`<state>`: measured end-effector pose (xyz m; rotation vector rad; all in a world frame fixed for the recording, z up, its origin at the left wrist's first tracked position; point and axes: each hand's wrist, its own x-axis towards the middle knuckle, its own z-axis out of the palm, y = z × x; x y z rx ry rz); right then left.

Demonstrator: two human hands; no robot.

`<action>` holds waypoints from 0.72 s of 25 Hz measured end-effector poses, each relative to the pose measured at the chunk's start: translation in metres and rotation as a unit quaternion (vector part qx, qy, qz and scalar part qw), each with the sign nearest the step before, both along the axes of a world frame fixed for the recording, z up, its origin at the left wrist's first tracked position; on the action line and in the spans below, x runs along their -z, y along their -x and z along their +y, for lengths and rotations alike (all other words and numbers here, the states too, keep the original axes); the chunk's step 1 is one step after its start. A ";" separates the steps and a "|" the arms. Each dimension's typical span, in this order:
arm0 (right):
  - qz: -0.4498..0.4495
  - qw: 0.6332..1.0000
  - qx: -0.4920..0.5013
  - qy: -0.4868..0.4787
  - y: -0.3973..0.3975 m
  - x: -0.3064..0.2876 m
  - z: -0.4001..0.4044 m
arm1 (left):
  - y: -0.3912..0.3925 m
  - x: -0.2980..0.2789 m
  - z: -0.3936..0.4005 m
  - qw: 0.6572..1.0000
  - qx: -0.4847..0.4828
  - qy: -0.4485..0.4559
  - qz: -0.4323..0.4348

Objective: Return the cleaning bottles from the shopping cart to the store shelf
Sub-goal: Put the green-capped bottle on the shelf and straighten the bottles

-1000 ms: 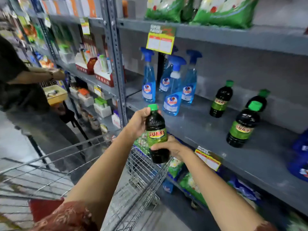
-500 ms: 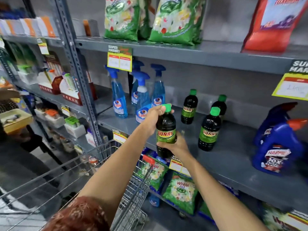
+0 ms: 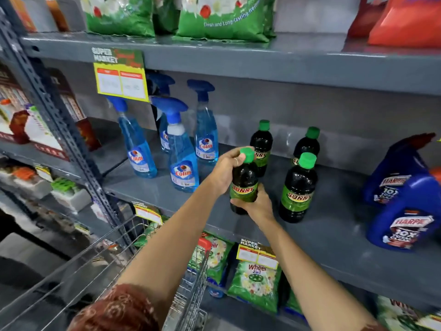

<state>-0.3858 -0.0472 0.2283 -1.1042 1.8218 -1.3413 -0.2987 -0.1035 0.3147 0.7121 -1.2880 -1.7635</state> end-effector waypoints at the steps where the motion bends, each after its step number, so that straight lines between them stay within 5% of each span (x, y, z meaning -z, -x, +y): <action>1: -0.007 1.000 0.000 -0.001 0.002 0.001 -0.004 | 0.002 0.000 -0.004 1.000 0.004 -0.003 0.001; 10: 0.055 0.998 0.002 0.007 0.001 0.004 0.003 | 0.002 -0.001 -0.013 0.999 0.037 -0.007 -0.011; 18: 0.228 0.937 0.214 0.156 0.014 0.016 0.071 | -0.020 0.056 0.011 0.993 -0.087 -0.043 -0.064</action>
